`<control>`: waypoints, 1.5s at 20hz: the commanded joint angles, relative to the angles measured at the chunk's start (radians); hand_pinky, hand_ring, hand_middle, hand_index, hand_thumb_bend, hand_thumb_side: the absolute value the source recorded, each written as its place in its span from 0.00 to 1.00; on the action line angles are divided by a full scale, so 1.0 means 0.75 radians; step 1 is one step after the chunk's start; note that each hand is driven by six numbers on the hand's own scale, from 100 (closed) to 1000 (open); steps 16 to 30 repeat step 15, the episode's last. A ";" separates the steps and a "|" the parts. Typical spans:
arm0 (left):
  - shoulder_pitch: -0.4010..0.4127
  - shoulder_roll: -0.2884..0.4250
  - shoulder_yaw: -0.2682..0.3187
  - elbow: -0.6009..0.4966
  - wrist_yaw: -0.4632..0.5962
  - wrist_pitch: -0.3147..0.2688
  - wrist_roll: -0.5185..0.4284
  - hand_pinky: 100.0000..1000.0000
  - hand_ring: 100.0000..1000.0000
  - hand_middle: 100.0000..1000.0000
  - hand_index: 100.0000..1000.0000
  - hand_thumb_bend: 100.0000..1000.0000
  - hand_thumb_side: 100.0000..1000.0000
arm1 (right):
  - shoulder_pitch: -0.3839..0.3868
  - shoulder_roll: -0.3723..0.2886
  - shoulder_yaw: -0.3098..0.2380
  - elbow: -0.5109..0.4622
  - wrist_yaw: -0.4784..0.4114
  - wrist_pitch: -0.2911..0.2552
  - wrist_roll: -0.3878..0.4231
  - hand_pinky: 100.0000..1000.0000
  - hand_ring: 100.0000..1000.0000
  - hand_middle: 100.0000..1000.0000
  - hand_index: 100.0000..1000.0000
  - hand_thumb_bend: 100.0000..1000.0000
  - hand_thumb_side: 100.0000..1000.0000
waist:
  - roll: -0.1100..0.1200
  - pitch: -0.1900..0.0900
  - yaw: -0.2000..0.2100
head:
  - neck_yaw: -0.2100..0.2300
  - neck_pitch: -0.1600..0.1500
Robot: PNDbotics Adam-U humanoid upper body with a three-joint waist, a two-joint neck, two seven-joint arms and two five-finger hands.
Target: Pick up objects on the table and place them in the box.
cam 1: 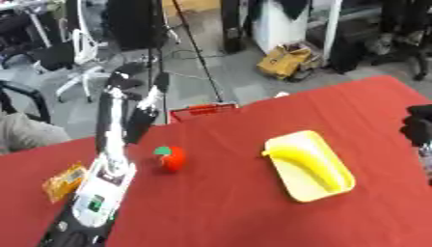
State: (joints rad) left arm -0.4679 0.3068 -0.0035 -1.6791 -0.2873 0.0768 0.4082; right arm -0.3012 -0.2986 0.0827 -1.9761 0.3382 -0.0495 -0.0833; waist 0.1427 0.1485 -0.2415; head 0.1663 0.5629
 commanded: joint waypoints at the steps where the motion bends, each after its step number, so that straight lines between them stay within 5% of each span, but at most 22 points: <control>1: 0.051 0.057 0.050 -0.116 0.061 0.003 0.008 0.58 0.69 0.82 0.80 0.64 0.82 | 0.008 -0.031 -0.024 -0.032 0.019 0.008 -0.019 0.55 0.56 0.55 0.72 0.13 0.63 | -0.030 0.009 0.061 | 0.016 0.069; 4: 0.116 0.051 0.065 -0.169 0.079 0.011 0.015 0.57 0.69 0.81 0.80 0.63 0.82 | 0.020 -0.028 -0.021 -0.032 0.023 0.013 -0.022 0.55 0.56 0.55 0.72 0.13 0.63 | -0.041 0.011 0.118 | 0.010 0.126; 13: 0.203 0.000 0.097 -0.188 0.114 0.015 0.054 0.56 0.67 0.80 0.79 0.62 0.82 | 0.029 -0.015 -0.024 -0.032 0.017 0.021 -0.035 0.55 0.57 0.56 0.72 0.13 0.62 | -0.057 0.016 0.120 | 0.012 0.165; 30: 0.211 -0.009 0.098 -0.187 0.122 0.013 0.061 0.56 0.66 0.79 0.79 0.61 0.82 | 0.030 -0.013 -0.024 -0.032 0.018 0.022 -0.038 0.55 0.57 0.56 0.72 0.13 0.62 | -0.057 0.017 0.116 | 0.005 0.170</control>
